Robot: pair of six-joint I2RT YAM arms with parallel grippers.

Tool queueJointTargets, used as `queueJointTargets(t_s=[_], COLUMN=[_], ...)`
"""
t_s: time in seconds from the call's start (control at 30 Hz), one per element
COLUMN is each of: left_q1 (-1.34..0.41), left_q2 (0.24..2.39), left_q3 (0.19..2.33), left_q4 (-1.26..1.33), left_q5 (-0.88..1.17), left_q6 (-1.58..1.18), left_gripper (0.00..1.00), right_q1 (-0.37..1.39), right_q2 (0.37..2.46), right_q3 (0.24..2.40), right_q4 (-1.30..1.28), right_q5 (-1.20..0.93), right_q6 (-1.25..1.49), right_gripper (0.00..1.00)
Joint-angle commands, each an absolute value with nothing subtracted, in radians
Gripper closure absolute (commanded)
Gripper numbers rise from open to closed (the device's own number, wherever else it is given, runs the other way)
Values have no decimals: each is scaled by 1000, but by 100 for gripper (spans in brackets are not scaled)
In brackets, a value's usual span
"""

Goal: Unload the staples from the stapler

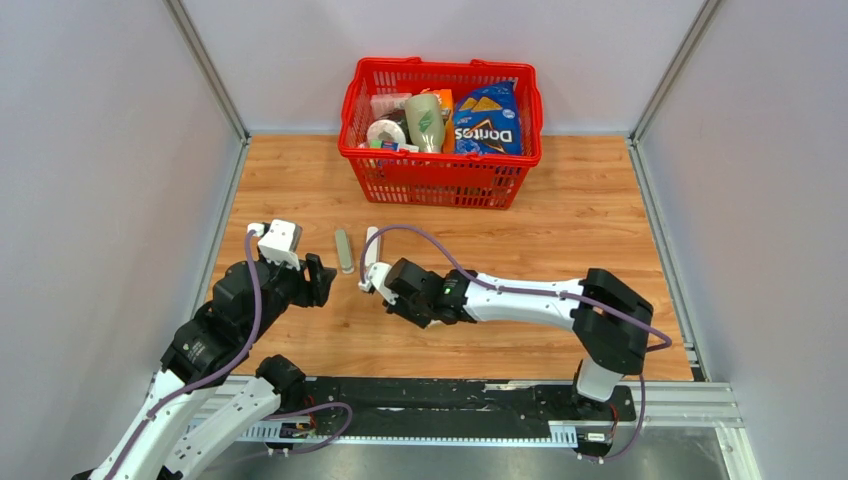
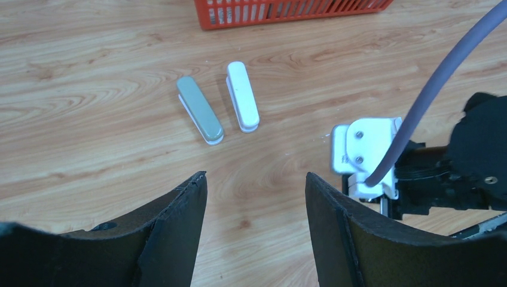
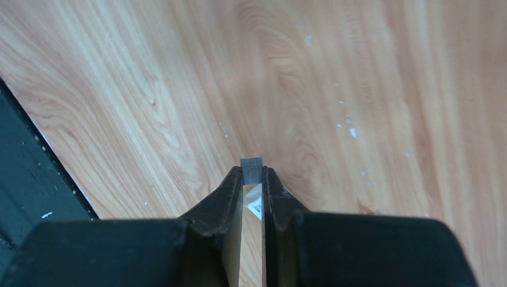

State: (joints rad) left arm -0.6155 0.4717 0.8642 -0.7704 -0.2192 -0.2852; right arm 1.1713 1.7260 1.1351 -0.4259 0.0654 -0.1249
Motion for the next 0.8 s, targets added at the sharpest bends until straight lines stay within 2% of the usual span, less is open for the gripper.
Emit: queueJointTargets(t_s=[0.0,0.23,0.4,0.5,0.77], left_q1=[-618,-618,-618,-618,-618], left_q2=[460,453,453,451,454], left_q3=[861,859,859,859,859], left_q4=[-765,-764,-762,-764,-762], left_q5=[-224,-219,-216,-218,-216], left_q6=[-268,-268,-268,-268,-268], left_gripper=[31,31,31,31,31], right_q1=[1172,1089,1005,951,896], right_q2=[1648,1598,1566,1540,1476], right_q3=[1195,1180,1122,1075,980], right_q4=[-485,-555,-566,-566,-543], right_q5=[205,356,388,396,448], right_q6=[-42,135,262,327,455], right_gripper=[86,88,88,91,86])
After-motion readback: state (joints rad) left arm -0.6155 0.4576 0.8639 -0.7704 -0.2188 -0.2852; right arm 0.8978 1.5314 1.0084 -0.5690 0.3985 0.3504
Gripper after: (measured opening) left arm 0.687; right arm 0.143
